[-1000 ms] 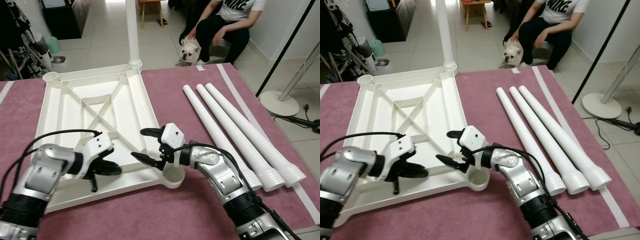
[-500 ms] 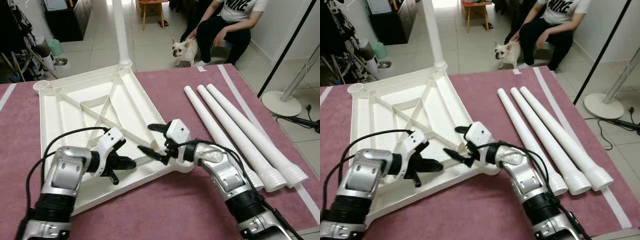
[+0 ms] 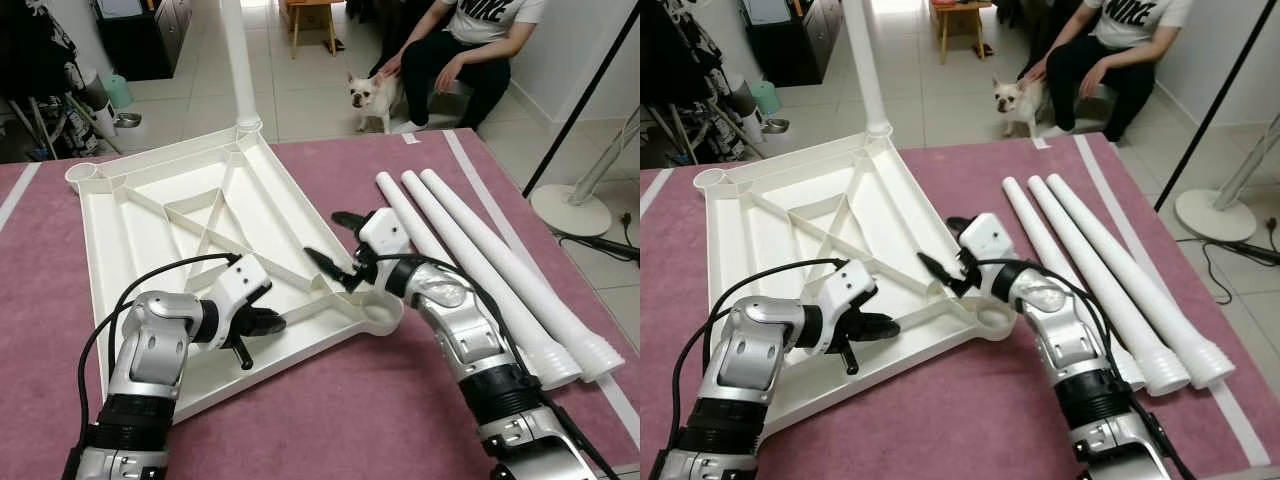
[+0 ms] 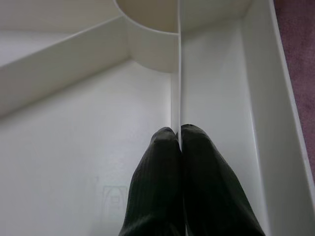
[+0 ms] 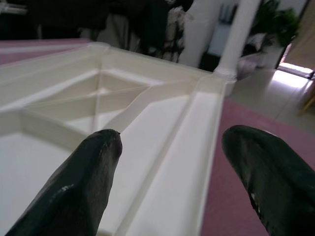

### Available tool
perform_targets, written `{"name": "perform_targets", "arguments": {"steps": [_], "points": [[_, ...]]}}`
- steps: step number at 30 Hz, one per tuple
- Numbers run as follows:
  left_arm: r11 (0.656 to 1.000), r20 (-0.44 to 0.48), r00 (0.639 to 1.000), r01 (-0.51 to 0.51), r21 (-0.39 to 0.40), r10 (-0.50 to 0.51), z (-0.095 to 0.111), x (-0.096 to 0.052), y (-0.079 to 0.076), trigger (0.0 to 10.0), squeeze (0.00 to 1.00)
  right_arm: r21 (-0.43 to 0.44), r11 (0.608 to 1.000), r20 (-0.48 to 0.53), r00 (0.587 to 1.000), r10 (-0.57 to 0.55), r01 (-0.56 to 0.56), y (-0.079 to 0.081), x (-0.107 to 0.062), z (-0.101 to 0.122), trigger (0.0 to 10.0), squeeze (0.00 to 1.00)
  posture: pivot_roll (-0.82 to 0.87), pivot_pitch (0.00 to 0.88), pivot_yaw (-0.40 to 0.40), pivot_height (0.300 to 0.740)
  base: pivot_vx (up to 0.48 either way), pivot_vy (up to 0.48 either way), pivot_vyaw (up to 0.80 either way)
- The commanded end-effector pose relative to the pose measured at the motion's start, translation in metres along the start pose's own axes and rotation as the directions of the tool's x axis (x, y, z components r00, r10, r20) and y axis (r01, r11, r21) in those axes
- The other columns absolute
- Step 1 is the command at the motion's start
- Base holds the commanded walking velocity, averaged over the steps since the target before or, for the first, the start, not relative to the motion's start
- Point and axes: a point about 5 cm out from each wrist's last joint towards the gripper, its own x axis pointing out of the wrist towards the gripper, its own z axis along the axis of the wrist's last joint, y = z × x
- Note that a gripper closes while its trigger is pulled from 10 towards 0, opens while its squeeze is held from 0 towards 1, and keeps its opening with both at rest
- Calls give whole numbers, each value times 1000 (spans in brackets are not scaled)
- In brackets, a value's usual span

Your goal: Building children table

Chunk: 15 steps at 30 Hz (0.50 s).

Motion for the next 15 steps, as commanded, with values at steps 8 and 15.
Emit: {"name": "perform_targets", "arguments": {"steps": [8, 15], "points": [[890, 116, 930, -367, 272, 348, 14, -13, 9, 10000, 1000, 27, 997, 35, 997, -70, 69, -7, -27, 12, 10000, 0, 26, 0, 85, 740, 0, 0, 0], [916, 220, 940, -314, 249, 262, 37, -26, 10, 10000, 0, 16, 995, 21, 995, -96, 96, -9, -38, 13, 10000, 0, 8, 0, 94, 740, 0, 0, 0]]}}
